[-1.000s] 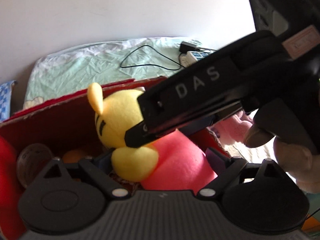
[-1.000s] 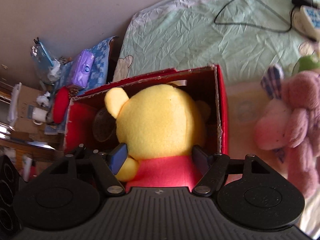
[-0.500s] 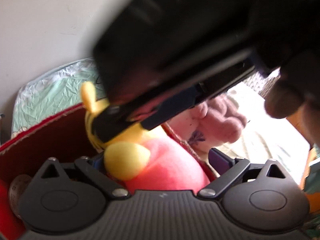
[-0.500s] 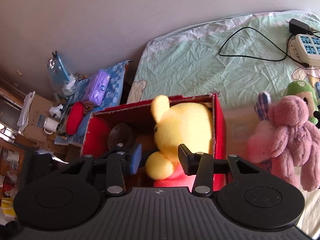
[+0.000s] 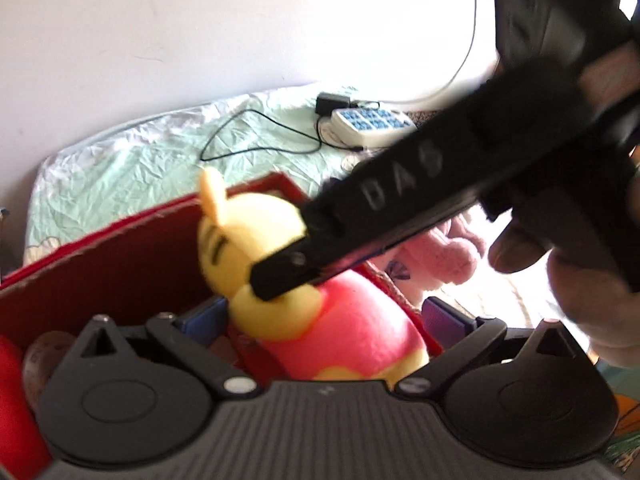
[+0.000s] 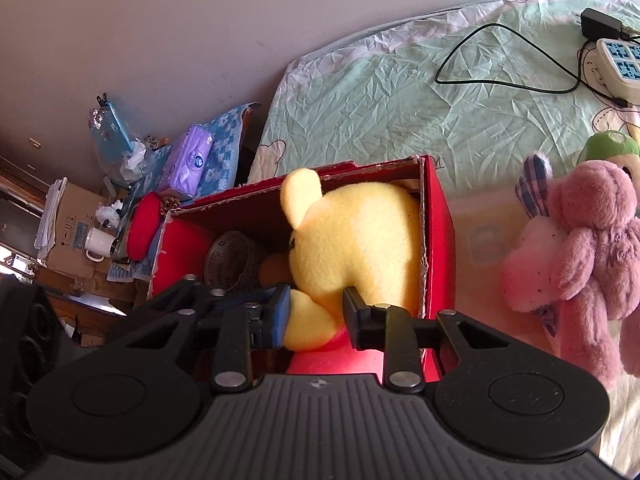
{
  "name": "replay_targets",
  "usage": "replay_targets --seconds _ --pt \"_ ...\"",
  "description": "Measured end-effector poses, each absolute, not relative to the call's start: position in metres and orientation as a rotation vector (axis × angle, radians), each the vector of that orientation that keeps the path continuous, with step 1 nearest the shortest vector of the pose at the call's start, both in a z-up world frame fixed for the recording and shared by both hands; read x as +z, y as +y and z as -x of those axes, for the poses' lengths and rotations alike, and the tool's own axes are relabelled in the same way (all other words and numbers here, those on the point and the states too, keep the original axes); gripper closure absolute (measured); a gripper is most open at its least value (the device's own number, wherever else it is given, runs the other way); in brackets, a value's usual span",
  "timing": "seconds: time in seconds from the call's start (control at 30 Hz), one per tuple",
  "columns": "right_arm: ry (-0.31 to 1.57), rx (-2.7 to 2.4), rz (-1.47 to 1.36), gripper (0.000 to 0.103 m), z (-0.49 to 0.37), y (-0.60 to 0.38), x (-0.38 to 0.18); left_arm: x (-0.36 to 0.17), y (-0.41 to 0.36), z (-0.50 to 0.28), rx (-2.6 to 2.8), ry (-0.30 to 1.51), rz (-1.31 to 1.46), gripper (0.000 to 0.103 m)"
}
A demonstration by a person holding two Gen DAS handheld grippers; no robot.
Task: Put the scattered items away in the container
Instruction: 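Carry the Pooh plush with the right gripper over the red box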
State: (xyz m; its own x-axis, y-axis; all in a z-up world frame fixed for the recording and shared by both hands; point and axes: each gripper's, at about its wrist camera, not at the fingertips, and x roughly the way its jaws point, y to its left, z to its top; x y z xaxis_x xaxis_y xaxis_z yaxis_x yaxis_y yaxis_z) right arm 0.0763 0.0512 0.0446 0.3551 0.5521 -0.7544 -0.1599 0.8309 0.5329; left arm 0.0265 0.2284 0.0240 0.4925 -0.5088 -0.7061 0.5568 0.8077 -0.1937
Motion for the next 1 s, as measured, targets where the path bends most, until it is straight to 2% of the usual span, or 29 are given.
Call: replay_targets --seconds 0.2,0.37,0.57,0.77,0.9,1.0 --pt "1.117 0.475 -0.43 0.078 -0.078 0.049 0.042 0.024 0.247 -0.011 -0.683 0.849 -0.017 0.002" --pt "1.082 0.499 -0.43 0.068 -0.074 0.05 0.058 0.022 0.245 -0.001 -0.68 0.863 -0.008 0.002" --pt "1.07 0.515 -0.448 0.063 -0.069 0.05 0.059 0.023 0.245 -0.007 -0.672 0.859 -0.015 0.002" --pt "1.046 0.523 -0.488 0.063 -0.064 0.046 0.061 0.027 0.244 -0.009 -0.689 0.868 0.013 0.001" --pt "1.029 0.506 -0.51 0.063 -0.063 0.043 0.062 0.021 0.228 -0.007 -0.724 0.908 0.038 0.008" --pt "1.007 0.493 -0.524 0.063 -0.06 0.033 0.066 0.028 0.219 -0.001 -0.717 0.849 0.011 0.007"
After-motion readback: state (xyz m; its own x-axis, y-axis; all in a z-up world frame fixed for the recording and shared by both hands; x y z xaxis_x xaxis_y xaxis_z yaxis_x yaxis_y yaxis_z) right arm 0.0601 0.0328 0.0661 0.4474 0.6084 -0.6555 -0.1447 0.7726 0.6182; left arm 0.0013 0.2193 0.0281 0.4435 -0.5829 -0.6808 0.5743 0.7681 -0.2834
